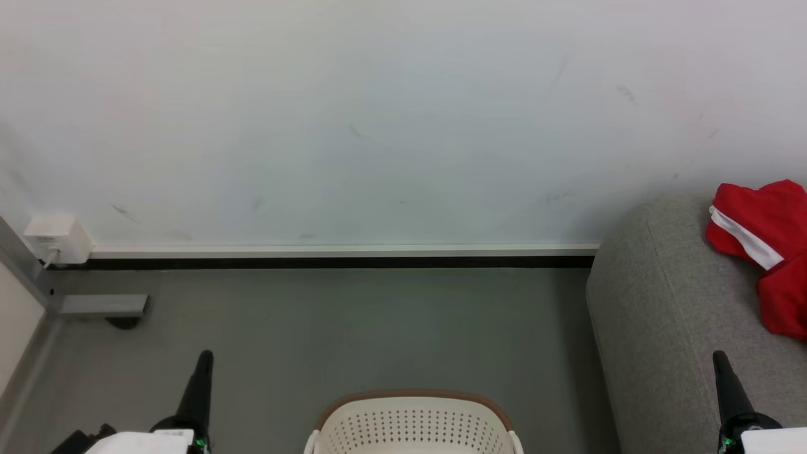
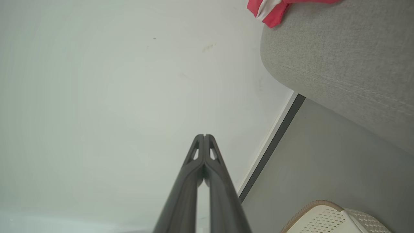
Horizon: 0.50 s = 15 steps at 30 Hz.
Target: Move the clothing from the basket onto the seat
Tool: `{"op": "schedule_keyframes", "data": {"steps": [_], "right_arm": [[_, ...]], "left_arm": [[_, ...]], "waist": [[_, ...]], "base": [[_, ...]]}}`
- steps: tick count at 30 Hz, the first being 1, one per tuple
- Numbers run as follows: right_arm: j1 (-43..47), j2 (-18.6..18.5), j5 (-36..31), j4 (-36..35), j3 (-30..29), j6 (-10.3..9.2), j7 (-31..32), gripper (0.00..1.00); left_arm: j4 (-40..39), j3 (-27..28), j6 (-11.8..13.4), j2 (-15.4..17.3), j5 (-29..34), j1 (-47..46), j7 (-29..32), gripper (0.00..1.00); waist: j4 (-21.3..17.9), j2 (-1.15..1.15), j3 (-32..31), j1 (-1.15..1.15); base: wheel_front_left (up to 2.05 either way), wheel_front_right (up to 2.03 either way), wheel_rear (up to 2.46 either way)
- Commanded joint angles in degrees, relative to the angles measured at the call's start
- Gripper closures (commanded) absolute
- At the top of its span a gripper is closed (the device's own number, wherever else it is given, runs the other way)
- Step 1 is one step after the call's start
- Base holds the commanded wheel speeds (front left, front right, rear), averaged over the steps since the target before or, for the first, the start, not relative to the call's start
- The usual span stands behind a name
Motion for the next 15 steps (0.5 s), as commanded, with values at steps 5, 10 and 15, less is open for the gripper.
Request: {"op": "schedule_keyframes", "data": {"steps": [5, 10, 15], "right_arm": [[-1.2, -0.6, 3.0, -0.6, -0.3, -0.11, 0.9, 1.0], [-1.6, -0.6, 5.0, -0.7, -0.5, -0.12, 1.4, 1.0], [-1.8, -0.6, 7.1, -0.8, -0.6, -0.13, 1.9, 1.0]], "left_arm": [[-0.6, 0.6, -0.4, 0.4, -3.2, -1.0, 0.9, 1.0], [-0.8, 0.9, -0.5, 0.4, -5.6, -1.1, 1.3, 1.0], [-1.0, 1.1, -0.5, 0.4, -7.5, -1.3, 1.9, 1.0]], "waist": [[0.1, 0.0, 0.2, 0.0], [0.3, 0.0, 0.3, 0.0], [0.4, 0.0, 0.4, 0.0]], "base": [[0.0, 0.0, 0.0], [0.0, 0.0, 0.0], [0.0, 0.0, 0.0]]}}
